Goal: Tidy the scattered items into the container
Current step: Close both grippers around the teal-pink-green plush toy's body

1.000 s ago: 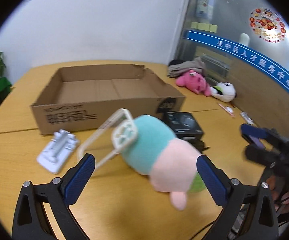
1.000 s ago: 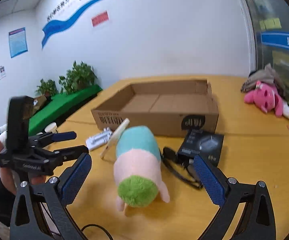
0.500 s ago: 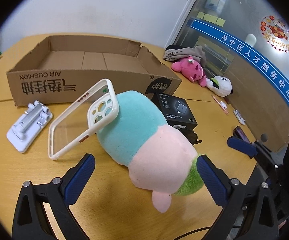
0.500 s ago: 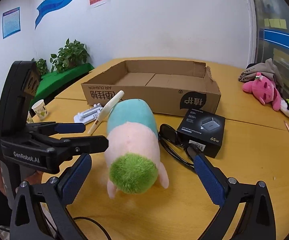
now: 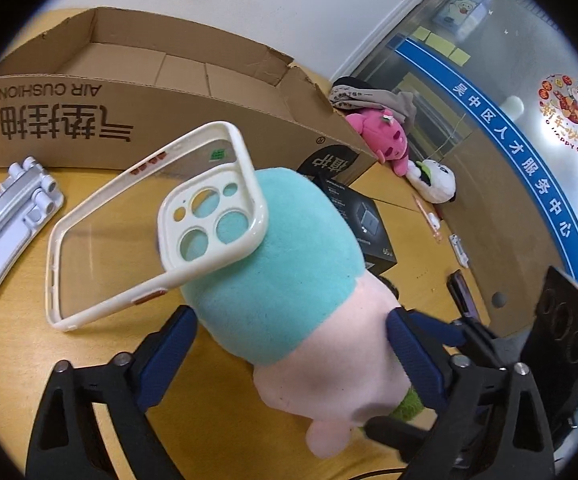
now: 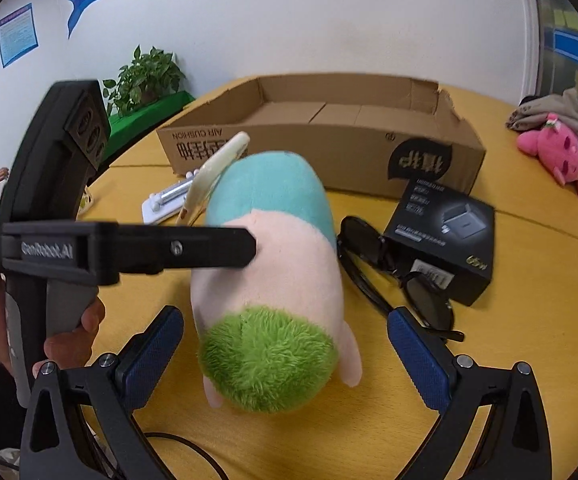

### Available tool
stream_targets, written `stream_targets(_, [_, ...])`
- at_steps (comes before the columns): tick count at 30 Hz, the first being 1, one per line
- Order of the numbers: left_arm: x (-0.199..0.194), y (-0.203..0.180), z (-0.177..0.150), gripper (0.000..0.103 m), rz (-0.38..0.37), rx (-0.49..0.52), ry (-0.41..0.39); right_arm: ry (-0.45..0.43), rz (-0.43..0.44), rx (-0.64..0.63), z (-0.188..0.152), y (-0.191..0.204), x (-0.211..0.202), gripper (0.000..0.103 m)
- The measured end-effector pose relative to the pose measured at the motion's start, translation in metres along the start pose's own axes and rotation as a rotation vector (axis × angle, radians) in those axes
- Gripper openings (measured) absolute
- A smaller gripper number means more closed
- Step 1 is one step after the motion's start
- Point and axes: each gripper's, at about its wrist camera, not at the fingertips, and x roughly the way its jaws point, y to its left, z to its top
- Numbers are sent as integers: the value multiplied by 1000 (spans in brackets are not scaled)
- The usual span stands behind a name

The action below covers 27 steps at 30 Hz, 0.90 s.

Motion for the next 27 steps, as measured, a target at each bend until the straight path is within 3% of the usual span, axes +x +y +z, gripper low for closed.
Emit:
stream_targets(2, [1, -1, 2, 86, -6, 5, -2, 19, 2, -3, -1, 0, 8, 102])
stream_targets(6, [1, -7, 2, 71, -24, 32, 1, 41, 33, -7, -3, 2, 19, 82])
stream_targets(13, [-4, -22, -1, 50, -25, 78, -11, 20, 0, -31, -6, 10, 16, 75])
stream_targets(27, [-45, -84, 19, 47, -23, 235, -104, -131, -48, -43, 10, 21, -45, 72])
